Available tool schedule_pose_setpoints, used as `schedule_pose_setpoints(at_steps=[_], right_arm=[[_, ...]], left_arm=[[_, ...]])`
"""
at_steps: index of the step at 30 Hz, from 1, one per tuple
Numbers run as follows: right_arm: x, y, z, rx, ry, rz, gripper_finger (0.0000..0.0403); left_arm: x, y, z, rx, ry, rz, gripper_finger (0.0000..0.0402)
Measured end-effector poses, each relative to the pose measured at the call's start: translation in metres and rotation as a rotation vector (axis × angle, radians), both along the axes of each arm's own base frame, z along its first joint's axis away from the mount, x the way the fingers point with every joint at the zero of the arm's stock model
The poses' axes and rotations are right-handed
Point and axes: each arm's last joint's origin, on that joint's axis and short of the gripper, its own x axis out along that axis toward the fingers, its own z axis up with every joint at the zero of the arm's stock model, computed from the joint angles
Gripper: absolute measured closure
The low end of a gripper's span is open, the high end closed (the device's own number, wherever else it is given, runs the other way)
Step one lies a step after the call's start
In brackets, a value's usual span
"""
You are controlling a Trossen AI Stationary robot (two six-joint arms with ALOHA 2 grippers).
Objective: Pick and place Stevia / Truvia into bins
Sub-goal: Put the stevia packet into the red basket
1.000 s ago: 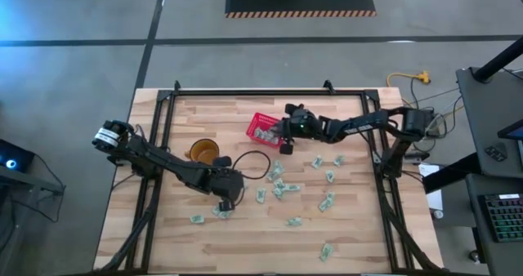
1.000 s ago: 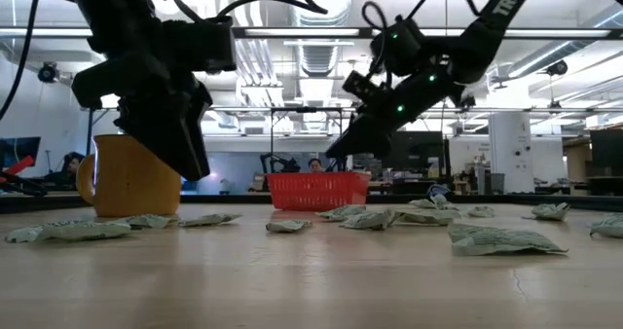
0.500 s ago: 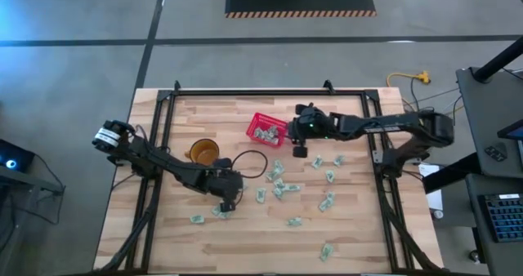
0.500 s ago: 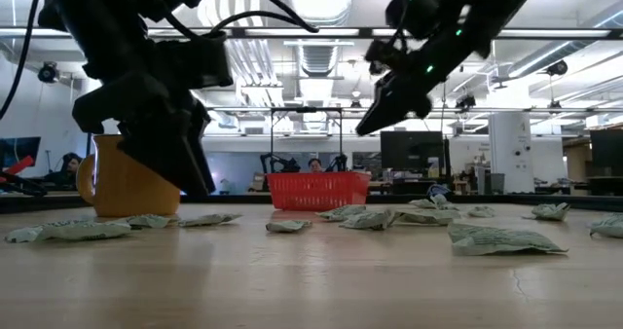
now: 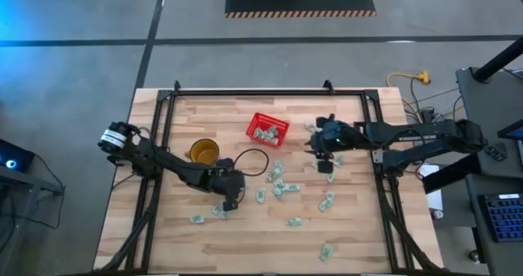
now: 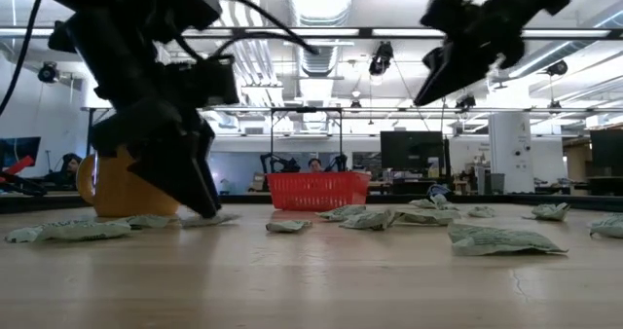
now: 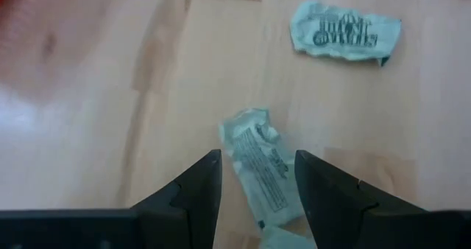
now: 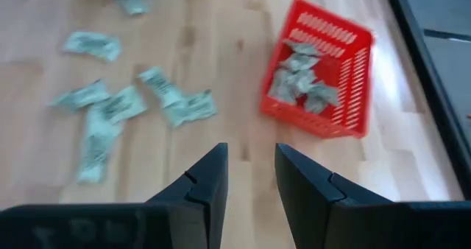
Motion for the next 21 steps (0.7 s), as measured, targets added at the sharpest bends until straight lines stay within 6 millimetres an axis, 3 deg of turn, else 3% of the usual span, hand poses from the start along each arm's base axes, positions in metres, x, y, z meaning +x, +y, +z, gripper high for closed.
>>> schedule_pose_setpoints(at_steps=[10,21], right_arm=[[-0.032,0.024,-0.007,0.018,-0.049,0.088,0.0315],[-0.048,0.023,-0.005,0.029,-0.092,0.075,0.0331]], left_arm=[[0.008,0.007,-0.009,-0.05,0.018,0.001,0.0262],[0.022,0.008,0.006,0.145,-0.032,-0.108,0.0386]])
